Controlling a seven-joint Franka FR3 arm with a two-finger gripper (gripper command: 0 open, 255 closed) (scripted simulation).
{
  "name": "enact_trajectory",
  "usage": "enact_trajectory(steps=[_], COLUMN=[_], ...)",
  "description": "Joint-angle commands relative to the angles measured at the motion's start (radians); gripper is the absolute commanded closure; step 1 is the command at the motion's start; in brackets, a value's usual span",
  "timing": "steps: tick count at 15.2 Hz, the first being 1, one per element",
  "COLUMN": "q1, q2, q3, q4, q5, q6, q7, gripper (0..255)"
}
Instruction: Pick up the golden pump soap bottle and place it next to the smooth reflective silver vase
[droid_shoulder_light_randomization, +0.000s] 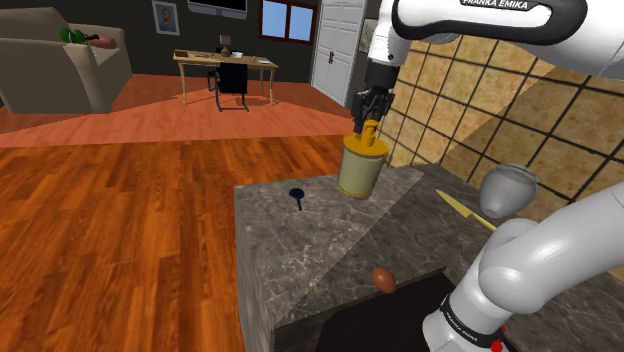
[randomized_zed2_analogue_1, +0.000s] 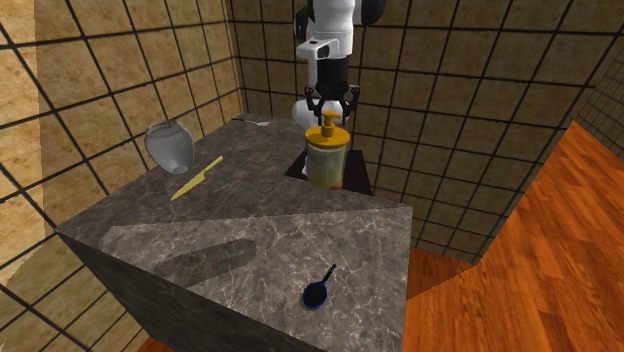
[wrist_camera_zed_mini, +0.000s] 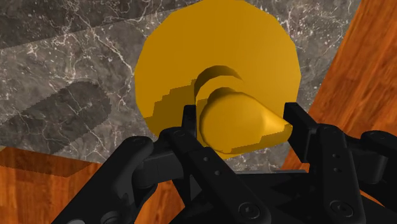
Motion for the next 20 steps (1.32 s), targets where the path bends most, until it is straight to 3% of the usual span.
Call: enact_trajectory(steps=[1,17,20], q1=[0.000,0.001,-0.020], q2=[0.003,0.092,0.037], q3=[0.000,-0.001,-0.047], q4=[0.032,0.337,0.289], q5=[0.000,0.000,-0.017], q6=[-0.028,-0.245,-0.253], q7=[0.001,0.007,-0.060], gripper=[255,255,255])
